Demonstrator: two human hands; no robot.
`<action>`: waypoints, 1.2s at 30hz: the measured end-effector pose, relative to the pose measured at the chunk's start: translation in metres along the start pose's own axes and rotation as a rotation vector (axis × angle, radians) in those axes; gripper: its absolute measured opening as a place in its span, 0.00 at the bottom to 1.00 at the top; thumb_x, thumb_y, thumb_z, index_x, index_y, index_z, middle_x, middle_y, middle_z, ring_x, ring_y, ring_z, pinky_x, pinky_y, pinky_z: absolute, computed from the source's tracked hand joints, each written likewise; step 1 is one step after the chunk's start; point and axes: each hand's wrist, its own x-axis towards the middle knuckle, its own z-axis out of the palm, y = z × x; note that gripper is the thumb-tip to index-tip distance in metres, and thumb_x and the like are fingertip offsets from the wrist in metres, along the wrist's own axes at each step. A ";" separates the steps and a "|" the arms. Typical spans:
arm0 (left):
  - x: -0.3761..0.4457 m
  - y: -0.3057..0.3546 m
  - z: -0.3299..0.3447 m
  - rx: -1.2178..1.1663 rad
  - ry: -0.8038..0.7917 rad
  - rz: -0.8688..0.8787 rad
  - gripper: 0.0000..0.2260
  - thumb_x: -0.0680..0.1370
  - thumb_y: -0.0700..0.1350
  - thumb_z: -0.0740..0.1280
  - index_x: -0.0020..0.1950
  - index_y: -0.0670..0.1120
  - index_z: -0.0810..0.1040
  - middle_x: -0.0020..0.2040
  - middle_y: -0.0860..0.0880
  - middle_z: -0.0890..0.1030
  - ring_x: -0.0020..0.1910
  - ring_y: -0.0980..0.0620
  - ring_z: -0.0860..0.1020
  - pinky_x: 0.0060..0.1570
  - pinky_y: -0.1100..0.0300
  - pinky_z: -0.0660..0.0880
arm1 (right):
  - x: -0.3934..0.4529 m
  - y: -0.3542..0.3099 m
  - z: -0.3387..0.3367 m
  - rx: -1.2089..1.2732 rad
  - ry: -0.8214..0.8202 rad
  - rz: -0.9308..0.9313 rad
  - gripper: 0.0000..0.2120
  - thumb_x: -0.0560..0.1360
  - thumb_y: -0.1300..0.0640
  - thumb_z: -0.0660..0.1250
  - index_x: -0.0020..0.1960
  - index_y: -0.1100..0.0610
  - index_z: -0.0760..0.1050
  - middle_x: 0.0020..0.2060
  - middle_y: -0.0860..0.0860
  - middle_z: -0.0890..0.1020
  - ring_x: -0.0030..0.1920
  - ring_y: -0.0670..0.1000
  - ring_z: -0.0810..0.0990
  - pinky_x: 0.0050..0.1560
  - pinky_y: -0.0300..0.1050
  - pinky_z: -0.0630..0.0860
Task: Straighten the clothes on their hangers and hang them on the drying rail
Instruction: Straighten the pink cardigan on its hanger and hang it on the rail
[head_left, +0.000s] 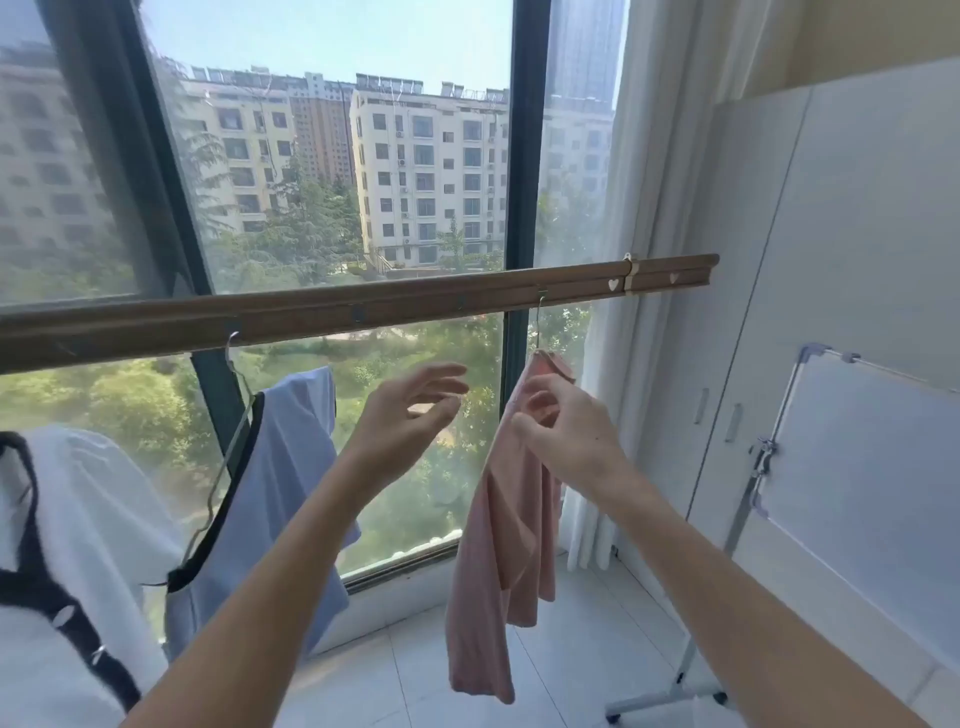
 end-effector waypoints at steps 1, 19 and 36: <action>0.007 -0.003 0.002 -0.005 0.008 -0.004 0.14 0.77 0.41 0.69 0.61 0.53 0.79 0.51 0.56 0.84 0.53 0.60 0.81 0.53 0.56 0.78 | 0.010 0.004 0.005 -0.042 -0.009 -0.019 0.16 0.73 0.54 0.70 0.60 0.53 0.77 0.48 0.49 0.81 0.48 0.46 0.80 0.47 0.34 0.76; 0.077 -0.060 0.024 -0.034 0.011 -0.072 0.13 0.77 0.43 0.68 0.61 0.54 0.79 0.52 0.57 0.84 0.55 0.58 0.80 0.55 0.55 0.76 | 0.085 0.063 0.046 -0.171 -0.098 0.200 0.22 0.68 0.52 0.71 0.57 0.53 0.65 0.51 0.52 0.73 0.48 0.53 0.78 0.48 0.54 0.81; 0.162 -0.101 0.086 -0.045 -0.205 -0.014 0.13 0.77 0.38 0.68 0.60 0.46 0.79 0.51 0.51 0.83 0.50 0.56 0.80 0.52 0.59 0.79 | 0.093 0.101 -0.019 -0.389 0.088 0.356 0.22 0.70 0.67 0.60 0.56 0.49 0.81 0.46 0.49 0.85 0.47 0.54 0.83 0.51 0.49 0.80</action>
